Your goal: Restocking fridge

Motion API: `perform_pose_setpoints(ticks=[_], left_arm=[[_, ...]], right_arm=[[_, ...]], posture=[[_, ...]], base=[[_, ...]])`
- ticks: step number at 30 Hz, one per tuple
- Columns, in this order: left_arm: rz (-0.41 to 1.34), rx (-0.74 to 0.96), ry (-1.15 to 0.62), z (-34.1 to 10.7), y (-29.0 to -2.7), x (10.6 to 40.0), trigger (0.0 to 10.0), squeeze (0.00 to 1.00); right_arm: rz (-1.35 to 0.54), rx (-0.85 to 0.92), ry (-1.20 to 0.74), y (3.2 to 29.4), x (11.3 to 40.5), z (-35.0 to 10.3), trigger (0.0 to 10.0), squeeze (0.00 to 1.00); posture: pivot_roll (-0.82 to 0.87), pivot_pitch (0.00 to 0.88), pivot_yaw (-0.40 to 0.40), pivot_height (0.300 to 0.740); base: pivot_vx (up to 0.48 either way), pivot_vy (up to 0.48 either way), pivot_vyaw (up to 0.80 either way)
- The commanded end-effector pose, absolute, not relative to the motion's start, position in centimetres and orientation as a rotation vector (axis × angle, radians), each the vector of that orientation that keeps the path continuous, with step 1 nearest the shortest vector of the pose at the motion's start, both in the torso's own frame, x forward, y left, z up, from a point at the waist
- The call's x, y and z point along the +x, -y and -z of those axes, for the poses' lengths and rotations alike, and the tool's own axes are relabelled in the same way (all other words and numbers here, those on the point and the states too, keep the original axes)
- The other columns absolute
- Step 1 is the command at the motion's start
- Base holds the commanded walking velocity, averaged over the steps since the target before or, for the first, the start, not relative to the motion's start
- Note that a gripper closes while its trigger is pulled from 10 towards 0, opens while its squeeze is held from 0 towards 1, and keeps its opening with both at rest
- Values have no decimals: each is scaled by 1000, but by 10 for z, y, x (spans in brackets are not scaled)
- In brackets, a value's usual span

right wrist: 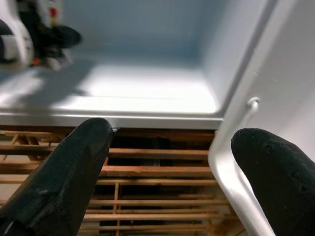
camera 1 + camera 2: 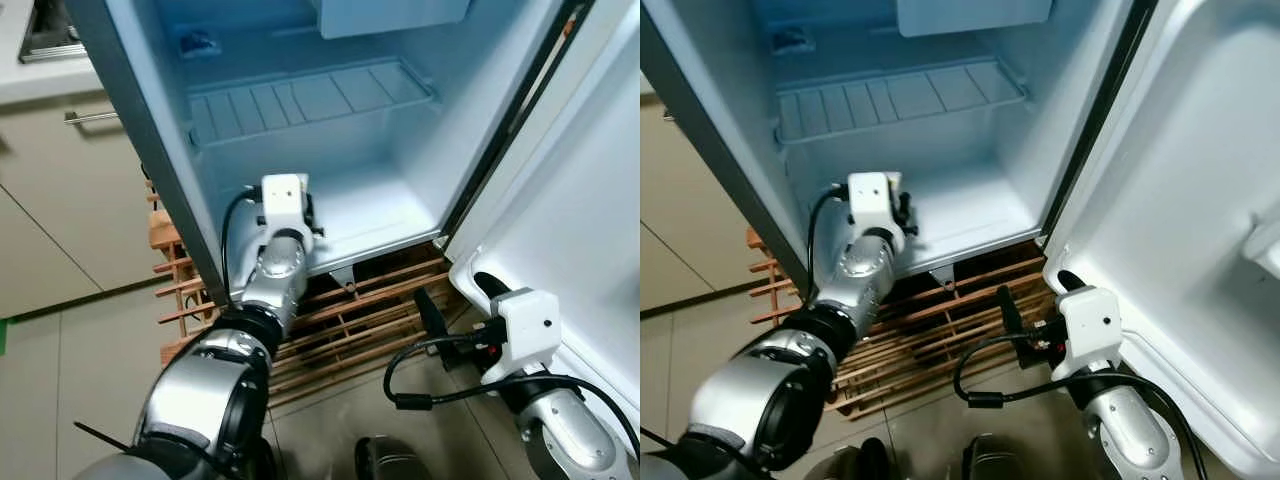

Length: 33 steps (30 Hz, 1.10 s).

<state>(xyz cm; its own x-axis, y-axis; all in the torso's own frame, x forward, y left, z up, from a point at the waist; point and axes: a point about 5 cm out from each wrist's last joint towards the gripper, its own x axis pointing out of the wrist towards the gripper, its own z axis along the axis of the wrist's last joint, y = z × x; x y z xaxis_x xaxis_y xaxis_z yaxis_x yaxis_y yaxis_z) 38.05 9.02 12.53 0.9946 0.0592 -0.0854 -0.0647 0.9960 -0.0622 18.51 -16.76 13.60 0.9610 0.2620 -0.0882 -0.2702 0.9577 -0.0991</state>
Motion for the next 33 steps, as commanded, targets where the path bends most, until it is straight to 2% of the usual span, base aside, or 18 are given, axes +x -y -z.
perform_pose_setpoints(ticks=[1,10,16,17,18,19,22,25,33], left_arm=[[-89,-39,-68,-128,-92,382,10000,0],[-243,92,-40,-130,-118,383,10000,0],[-279,63,-76,-124,-124,381,10000,0],[-278,28,-97,-122,-124,381,10000,310],[-284,2,-117,-120,-124,381,10000,741],[-286,-26,-134,-118,-123,380,10000,1000],[-288,-48,-146,-117,-121,380,10000,1000],[-296,-56,-152,-117,-119,380,10000,1000],[-300,-66,-147,-120,-117,381,10000,1000]], right_arm=[[-268,-104,-78,169,183,-140,10000,47],[-282,-104,-110,166,176,-138,10000,47],[-281,-100,-112,167,175,-139,10000,43],[-284,-101,-114,167,174,-139,10000,47],[-287,-100,-116,166,173,-139,10000,47],[-295,-97,-117,165,172,-139,10000,47],[-315,-89,-113,163,171,-141,10000,43],[-466,-84,-109,151,176,-145,10000,47],[-516,-129,-109,149,185,-141,10000,47]], posture=[[-403,226,-12,740],[-391,243,-22,740],[-396,244,-18,740],[-396,244,-18,740],[-396,244,-18,740],[-396,244,-18,740],[-396,244,-18,740],[-399,234,-16,740],[-388,222,-22,740]], base=[[0,0,0],[0,0,0],[0,0,0],[0,0,0],[0,0,0],[0,0,0],[0,0,0],[0,0,0],[0,0,0]])
